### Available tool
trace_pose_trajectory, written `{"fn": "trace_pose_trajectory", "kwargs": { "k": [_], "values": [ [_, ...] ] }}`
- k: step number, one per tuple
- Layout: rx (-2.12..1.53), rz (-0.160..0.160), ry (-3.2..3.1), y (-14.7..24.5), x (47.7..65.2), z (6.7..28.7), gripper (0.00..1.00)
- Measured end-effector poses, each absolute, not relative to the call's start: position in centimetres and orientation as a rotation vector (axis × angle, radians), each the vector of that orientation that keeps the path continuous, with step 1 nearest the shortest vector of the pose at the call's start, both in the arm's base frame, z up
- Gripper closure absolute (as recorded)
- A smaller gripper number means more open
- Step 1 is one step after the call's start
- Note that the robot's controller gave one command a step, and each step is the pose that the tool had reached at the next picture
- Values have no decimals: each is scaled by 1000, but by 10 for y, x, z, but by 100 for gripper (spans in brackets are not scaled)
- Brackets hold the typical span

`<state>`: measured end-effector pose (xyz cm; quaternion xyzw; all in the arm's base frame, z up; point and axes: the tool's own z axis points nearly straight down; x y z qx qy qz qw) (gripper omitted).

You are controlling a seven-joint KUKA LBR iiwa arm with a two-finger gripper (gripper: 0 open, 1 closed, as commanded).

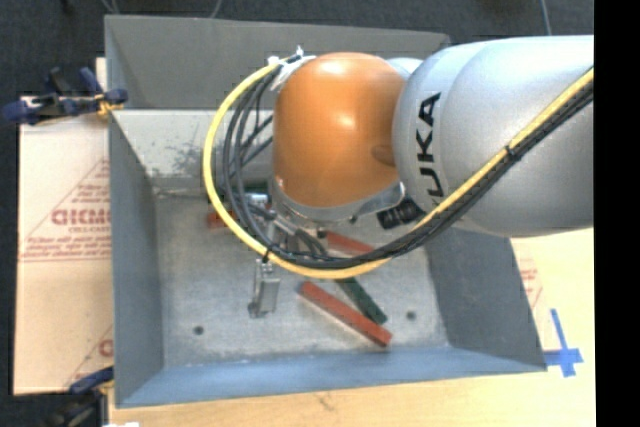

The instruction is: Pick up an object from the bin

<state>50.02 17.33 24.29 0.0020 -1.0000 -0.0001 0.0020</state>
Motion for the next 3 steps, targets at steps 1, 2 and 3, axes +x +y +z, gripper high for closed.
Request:
{"fn": "trace_pose_trajectory", "kwargs": {
  "k": [1,2,3],
  "values": [
    [-184,4,-3142,85,557,237,0],
    [-128,5,-3131,24,506,125,0],
    [-78,3,-3137,1,498,67,0]
  ]
}}
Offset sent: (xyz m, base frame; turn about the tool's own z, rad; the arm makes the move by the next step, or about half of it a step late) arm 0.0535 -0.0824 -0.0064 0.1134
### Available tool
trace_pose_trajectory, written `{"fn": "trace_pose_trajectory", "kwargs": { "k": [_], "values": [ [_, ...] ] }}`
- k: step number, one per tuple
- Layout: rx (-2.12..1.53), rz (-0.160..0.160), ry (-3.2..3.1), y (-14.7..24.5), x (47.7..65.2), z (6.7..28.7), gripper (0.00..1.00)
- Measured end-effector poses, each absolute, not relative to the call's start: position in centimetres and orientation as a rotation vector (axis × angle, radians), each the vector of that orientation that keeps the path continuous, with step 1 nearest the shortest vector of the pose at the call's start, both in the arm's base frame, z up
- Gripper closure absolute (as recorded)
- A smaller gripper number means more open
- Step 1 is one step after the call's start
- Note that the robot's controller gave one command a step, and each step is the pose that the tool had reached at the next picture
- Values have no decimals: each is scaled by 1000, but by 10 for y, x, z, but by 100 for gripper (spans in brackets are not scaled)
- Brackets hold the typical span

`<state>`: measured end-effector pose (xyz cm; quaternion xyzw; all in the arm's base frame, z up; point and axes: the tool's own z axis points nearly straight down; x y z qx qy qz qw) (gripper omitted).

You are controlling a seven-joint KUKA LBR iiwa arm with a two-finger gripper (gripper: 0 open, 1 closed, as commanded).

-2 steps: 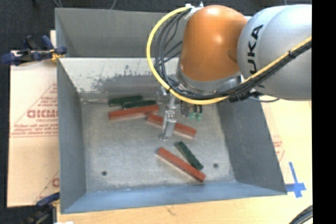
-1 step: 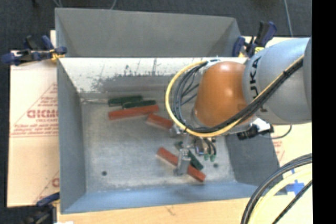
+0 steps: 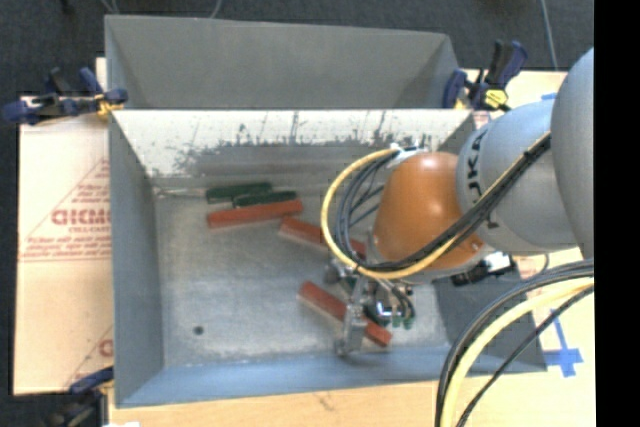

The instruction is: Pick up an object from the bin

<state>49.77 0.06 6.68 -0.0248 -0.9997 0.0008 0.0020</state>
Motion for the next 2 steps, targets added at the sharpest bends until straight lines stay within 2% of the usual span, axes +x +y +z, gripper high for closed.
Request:
{"fn": "trace_pose_trajectory", "kwargs": {
  "k": [1,2],
  "values": [
    [-82,-1,-3142,3,500,70,100],
    [-16,2,-3154,-4,531,213,100]
  ]
}}
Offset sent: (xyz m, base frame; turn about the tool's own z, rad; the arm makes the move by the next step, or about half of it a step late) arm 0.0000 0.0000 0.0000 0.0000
